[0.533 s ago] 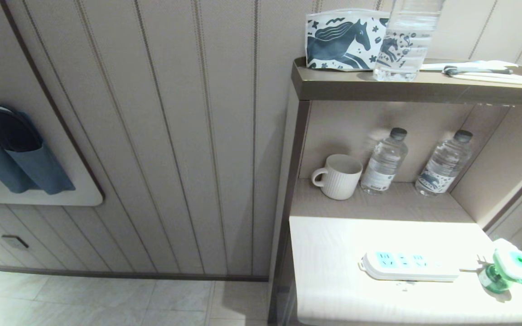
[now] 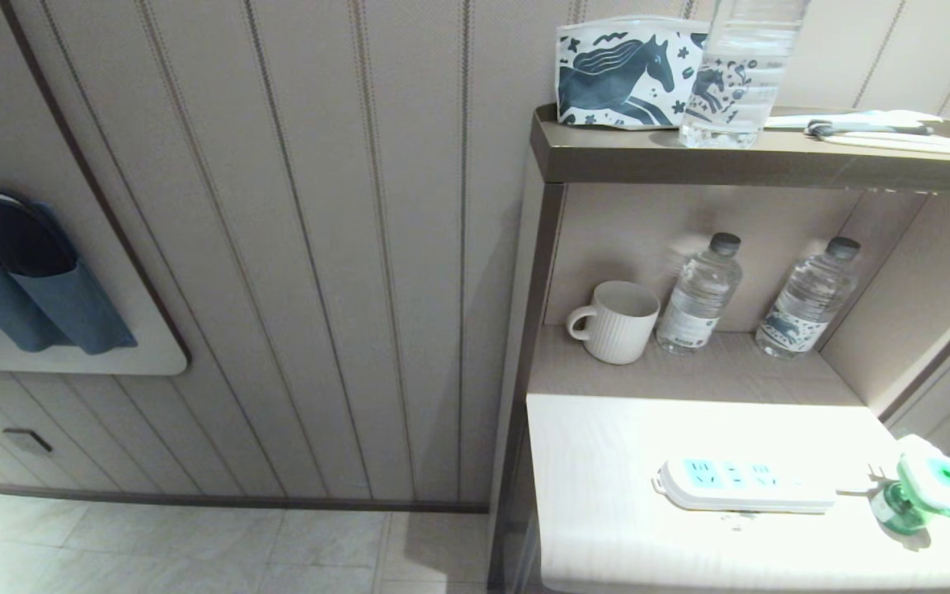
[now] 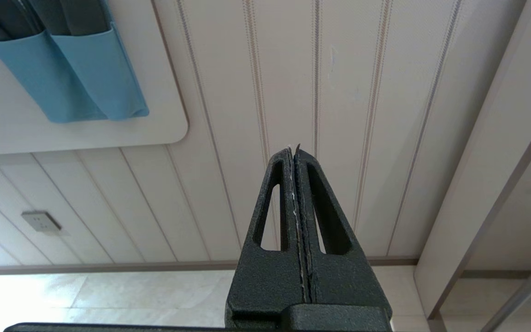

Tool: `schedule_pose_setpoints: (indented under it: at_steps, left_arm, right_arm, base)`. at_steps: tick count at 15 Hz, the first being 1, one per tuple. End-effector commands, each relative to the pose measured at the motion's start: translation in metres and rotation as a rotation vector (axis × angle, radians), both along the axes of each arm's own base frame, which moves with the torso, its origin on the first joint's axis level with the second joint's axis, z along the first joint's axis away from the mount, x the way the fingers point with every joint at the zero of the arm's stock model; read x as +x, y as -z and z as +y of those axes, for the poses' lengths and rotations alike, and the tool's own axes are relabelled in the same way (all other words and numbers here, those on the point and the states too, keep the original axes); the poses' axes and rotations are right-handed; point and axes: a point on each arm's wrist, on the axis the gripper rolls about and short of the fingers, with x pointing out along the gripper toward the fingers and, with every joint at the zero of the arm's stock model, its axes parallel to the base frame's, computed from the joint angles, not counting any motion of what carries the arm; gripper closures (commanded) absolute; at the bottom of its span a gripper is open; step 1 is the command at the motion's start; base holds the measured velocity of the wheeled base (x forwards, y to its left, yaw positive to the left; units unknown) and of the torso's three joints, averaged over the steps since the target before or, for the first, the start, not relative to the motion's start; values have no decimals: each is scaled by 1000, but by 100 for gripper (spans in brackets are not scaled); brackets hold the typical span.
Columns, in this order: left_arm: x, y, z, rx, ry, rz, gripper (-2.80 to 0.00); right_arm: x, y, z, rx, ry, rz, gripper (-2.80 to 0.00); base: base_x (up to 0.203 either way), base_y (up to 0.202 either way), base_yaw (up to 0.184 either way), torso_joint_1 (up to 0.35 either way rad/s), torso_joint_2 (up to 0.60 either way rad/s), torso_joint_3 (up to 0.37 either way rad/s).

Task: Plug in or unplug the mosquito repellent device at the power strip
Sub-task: Pick up the mosquito repellent liquid

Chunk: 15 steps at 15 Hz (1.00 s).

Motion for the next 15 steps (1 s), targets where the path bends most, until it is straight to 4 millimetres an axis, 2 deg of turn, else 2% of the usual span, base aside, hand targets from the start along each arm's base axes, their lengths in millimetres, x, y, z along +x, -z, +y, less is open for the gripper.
schedule_pose_setpoints:
  at_steps: [1, 11, 12, 15]
  left_arm:
    - [0, 0, 0, 0, 0, -1, 0]
    - [0, 0, 0, 0, 0, -1, 0]
    - [0, 0, 0, 0, 0, -1, 0]
    - [0, 0, 0, 0, 0, -1, 0]
  right_arm:
    - [0, 0, 0, -1, 0, -1, 0]
    - [-2, 0, 0, -74, -17, 59, 0]
    - [-2, -4, 0, -74, -23, 50, 0]
    - [-7, -52, 1, -69, -36, -17, 0]
  base:
    - [0, 0, 0, 0, 0, 0]
    - [0, 0, 0, 0, 0, 0]
    - [0, 0, 0, 0, 0, 0]
    - [0, 0, 0, 0, 0, 0]
